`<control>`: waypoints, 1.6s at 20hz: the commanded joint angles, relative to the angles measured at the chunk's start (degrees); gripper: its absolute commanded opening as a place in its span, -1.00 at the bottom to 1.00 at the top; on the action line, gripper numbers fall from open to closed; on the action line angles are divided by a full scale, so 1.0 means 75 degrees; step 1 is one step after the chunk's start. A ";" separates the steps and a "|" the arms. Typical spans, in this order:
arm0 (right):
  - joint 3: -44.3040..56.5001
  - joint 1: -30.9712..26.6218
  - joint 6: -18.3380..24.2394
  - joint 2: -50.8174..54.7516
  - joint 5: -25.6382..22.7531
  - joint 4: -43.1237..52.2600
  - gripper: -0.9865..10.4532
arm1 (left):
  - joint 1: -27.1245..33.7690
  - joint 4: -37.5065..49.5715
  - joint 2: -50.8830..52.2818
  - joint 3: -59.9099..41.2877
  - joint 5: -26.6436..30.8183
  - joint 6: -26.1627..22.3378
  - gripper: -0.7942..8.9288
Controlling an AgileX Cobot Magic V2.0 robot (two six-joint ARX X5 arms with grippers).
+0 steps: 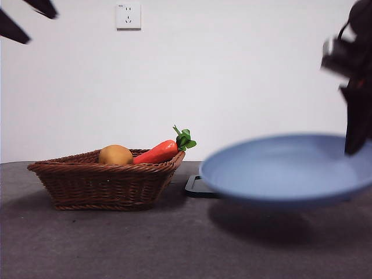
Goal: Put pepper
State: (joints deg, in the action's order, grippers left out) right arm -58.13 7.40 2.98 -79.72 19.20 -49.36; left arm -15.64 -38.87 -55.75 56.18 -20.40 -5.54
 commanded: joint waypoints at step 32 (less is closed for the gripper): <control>-0.0146 0.0017 -0.0734 0.2888 0.0026 -0.0449 -0.82 | -0.1157 0.1786 -0.7635 0.2821 0.2119 -0.0061 -0.30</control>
State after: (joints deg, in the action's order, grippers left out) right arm -58.13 7.40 -2.35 -57.84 19.27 -53.39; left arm -23.81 -25.45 -111.13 76.29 -4.62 -5.58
